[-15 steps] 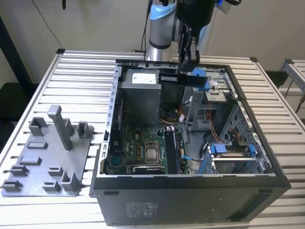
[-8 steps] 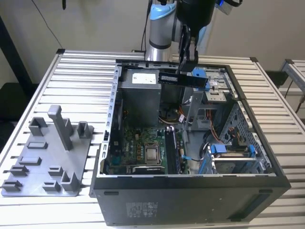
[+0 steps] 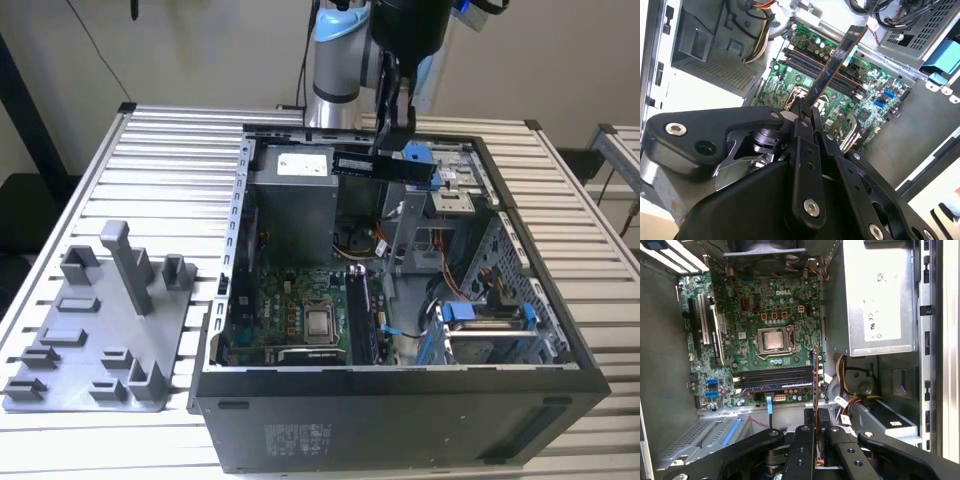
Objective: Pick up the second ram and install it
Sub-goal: 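Insert the second ram into the second slot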
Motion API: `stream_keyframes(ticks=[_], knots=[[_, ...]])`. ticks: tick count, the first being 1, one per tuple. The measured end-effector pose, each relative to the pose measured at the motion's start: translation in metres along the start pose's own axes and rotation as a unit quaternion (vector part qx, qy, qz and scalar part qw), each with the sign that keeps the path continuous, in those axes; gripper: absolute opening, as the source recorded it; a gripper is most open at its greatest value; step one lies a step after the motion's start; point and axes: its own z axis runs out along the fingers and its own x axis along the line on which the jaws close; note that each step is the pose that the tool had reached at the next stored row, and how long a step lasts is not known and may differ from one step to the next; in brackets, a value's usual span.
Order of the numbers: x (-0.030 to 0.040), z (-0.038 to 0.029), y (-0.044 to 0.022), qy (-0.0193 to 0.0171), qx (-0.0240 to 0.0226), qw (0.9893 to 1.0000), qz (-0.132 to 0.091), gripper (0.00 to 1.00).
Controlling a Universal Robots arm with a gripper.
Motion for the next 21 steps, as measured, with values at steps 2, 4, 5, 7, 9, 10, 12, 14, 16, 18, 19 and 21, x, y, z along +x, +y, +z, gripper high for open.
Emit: stream_keyframes(ticks=[2, 4, 5, 7, 9, 10, 12, 14, 16, 18, 19, 21], knots=[[0.0000, 0.0000, 0.0000, 0.0000, 0.0001, 1.0000, 0.001, 0.14], [0.0000, 0.0000, 0.0000, 0.0000, 0.0001, 1.0000, 0.002, 0.14], [0.0000, 0.0000, 0.0000, 0.0000, 0.0001, 1.0000, 0.002, 0.14], [0.0000, 0.0000, 0.0000, 0.0000, 0.0002, 1.0000, 0.003, 0.14], [0.0000, 0.0000, 0.0000, 0.0001, 0.0002, 1.0000, 0.003, 0.14], [0.0000, 0.0000, 0.0000, 0.0001, 0.0002, 1.0000, 0.003, 0.14], [0.0000, 0.0000, 0.0000, 0.0003, 0.0004, 1.0000, 0.006, 0.14], [0.0000, 0.0002, 0.0000, 0.0003, 0.0011, 0.9998, 0.019, 0.14], [0.0000, 0.0005, 0.0000, 0.0004, 0.0020, 0.9994, 0.036, 0.14], [0.0000, 0.0007, 0.0000, 0.0005, 0.0029, 0.9987, 0.052, 0.14], [0.0000, 0.0008, 0.0000, 0.0005, 0.0034, 0.9982, 0.060, 0.14], [0.0001, 0.0010, 0.0000, 0.0006, 0.0043, 0.9971, 0.076, 0.14]])
